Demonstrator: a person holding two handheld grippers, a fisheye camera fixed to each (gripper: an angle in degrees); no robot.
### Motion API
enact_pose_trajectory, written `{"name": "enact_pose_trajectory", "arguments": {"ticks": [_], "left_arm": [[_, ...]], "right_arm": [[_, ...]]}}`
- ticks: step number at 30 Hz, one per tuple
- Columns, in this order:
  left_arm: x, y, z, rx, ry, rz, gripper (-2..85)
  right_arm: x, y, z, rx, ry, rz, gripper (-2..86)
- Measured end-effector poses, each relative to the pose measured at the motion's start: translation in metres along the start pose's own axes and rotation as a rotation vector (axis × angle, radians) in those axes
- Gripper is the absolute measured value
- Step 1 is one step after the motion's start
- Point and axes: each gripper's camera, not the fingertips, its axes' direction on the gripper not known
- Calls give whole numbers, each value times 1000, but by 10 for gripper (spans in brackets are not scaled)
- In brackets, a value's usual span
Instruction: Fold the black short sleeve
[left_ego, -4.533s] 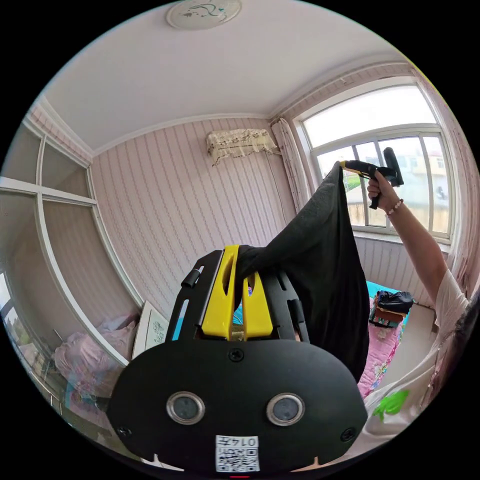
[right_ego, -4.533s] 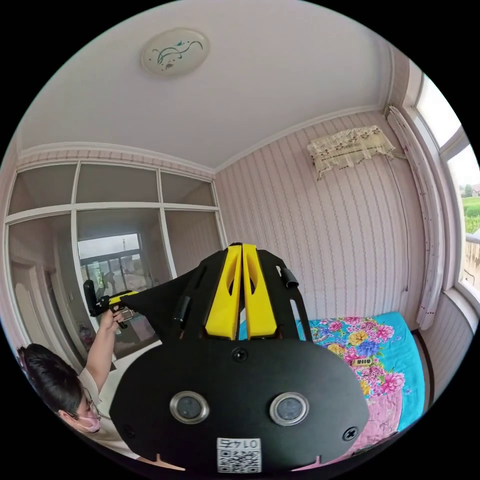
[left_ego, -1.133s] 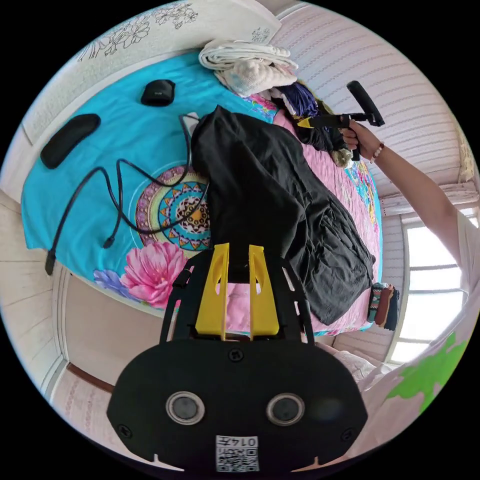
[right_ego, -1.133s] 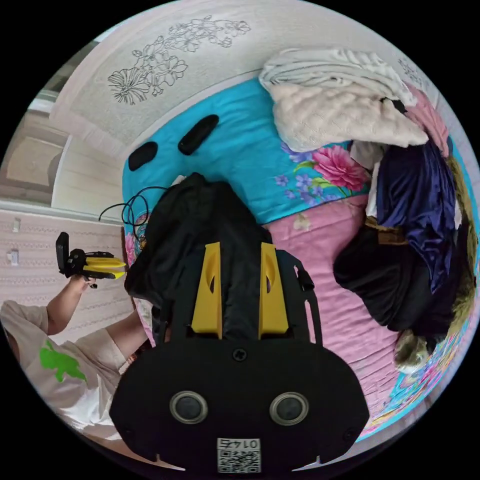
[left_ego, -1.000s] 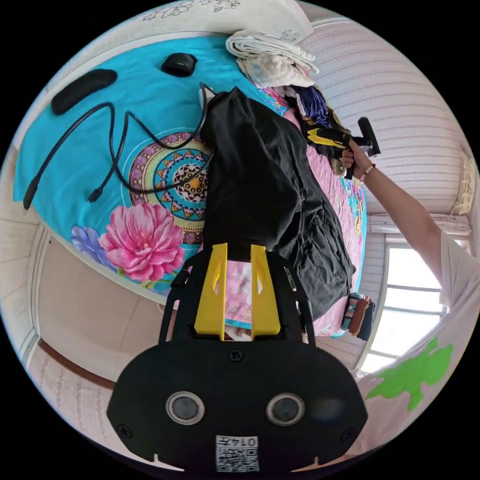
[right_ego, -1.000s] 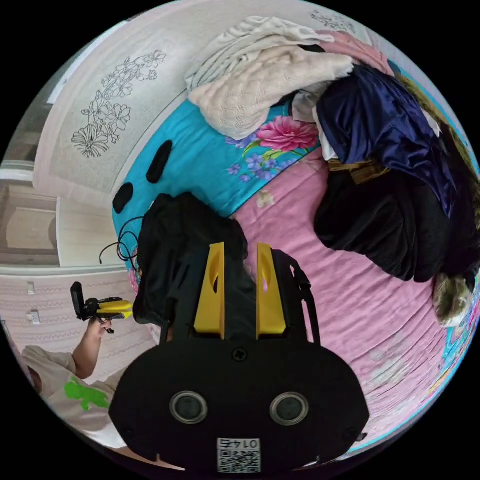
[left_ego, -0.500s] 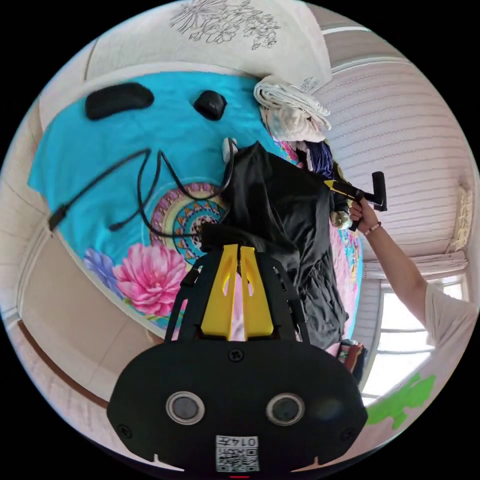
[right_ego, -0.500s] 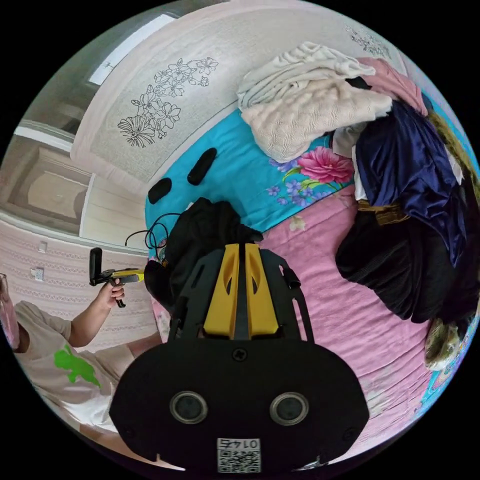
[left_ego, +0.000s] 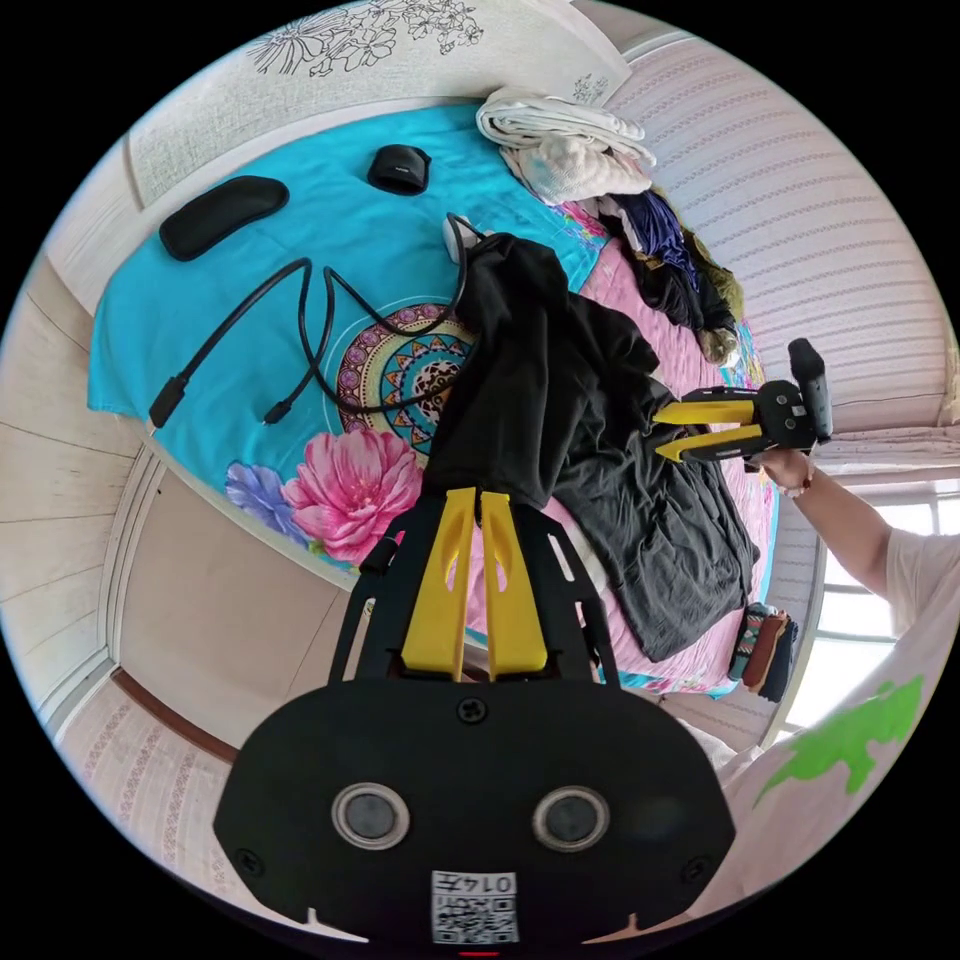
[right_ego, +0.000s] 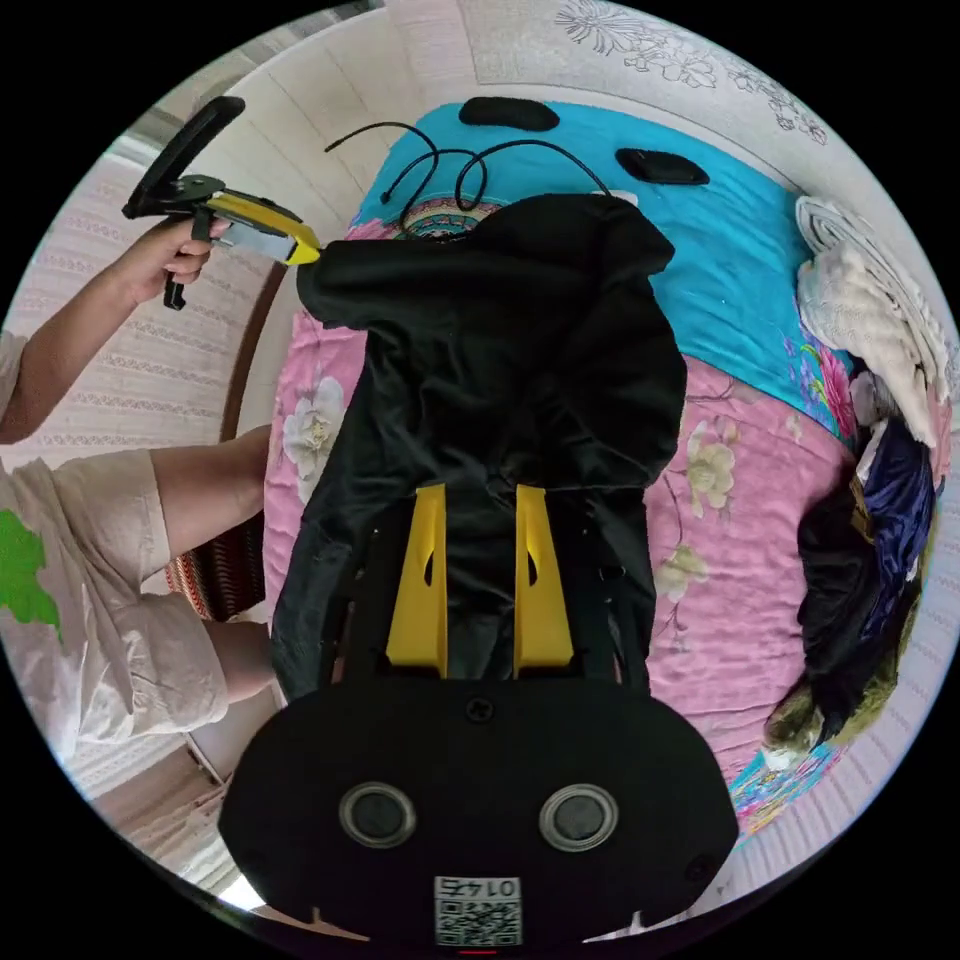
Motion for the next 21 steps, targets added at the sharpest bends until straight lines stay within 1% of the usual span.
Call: {"name": "enact_pose_trajectory", "arguments": {"ticks": [1, 2, 4, 6, 9, 11, 12, 13, 14, 16, 17, 21], "left_arm": [[0, 0, -1, -1, 0, 3, -10], [1, 0, -3, 1, -2, 10, -10], [1, 0, -6, 5, -2, 15, -10], [2, 0, -10, 5, -1, 19, -10], [4, 0, -13, 4, -4, 27, -10], [6, -1, -15, -2, -8, 34, -10], [6, -1, -16, -4, -8, 36, -10], [6, -1, -17, -3, -9, 37, -10], [6, -1, -19, 0, -6, 37, -10], [7, -2, -22, 5, -5, 40, -10], [7, -2, -23, 6, -5, 42, -10], [7, -2, -30, 20, 0, 32, -10]], "right_arm": [[21, 7, -11, 69, -78, 86, 93], [32, 11, -16, 108, -114, 130, 89], [82, 26, -27, 247, -252, 341, 77], [110, 30, -19, 296, -358, 439, 73], [140, 23, 16, 229, -459, 547, 80], [157, 21, 32, 243, -567, 619, 71], [164, 20, 33, 286, -632, 624, 52], [169, 20, 25, 339, -638, 613, 25], [172, 18, 21, 335, -623, 614, 21], [182, 8, 2, 269, -509, 549, 9], [184, 6, -2, 253, -485, 532, 7], [199, 0, -33, 252, -337, 489, 2]]}}
